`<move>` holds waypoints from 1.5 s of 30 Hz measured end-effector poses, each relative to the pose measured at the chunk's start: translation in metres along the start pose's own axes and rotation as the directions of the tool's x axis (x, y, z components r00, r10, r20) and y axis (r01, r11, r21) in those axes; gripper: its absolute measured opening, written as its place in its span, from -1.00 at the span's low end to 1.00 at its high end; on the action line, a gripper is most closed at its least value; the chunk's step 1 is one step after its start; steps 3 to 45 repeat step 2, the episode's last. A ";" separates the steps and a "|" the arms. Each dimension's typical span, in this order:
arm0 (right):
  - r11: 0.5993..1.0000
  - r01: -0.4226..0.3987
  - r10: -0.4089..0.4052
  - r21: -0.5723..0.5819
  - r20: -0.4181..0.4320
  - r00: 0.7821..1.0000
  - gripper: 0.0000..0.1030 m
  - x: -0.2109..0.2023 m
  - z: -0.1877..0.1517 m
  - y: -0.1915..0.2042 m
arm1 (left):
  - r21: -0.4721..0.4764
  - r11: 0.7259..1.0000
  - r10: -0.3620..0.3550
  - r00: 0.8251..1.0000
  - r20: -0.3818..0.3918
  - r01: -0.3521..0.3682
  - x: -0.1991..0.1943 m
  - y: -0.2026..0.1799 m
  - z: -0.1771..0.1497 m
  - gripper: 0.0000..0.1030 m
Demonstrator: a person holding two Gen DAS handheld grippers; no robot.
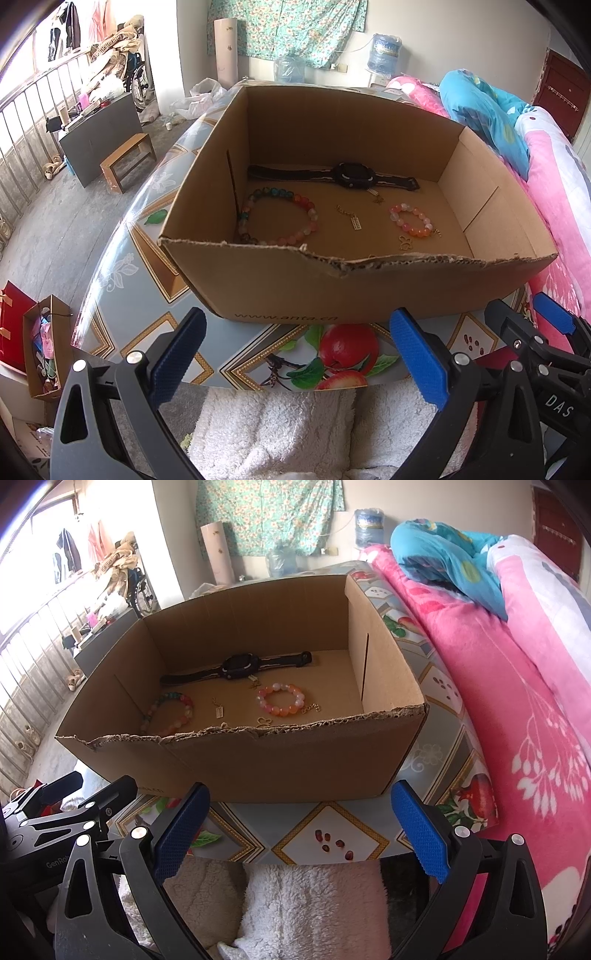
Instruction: Organize jewelry
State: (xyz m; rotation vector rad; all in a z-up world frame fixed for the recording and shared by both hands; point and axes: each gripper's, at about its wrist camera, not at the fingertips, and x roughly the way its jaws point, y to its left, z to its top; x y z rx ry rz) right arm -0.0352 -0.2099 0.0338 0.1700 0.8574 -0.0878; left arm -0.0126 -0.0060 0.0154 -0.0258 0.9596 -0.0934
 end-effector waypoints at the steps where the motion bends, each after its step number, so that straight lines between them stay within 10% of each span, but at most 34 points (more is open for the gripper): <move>1: 1.000 0.000 0.000 0.000 -0.001 1.000 0.83 0.000 0.000 0.000 | 0.000 1.000 0.001 1.000 -0.002 -0.001 0.000 0.000 0.000 0.89; 45: 1.000 0.000 0.000 0.000 -0.001 1.000 0.83 0.000 0.000 0.000 | 0.000 1.000 0.003 1.000 -0.004 -0.003 0.001 -0.001 0.001 0.89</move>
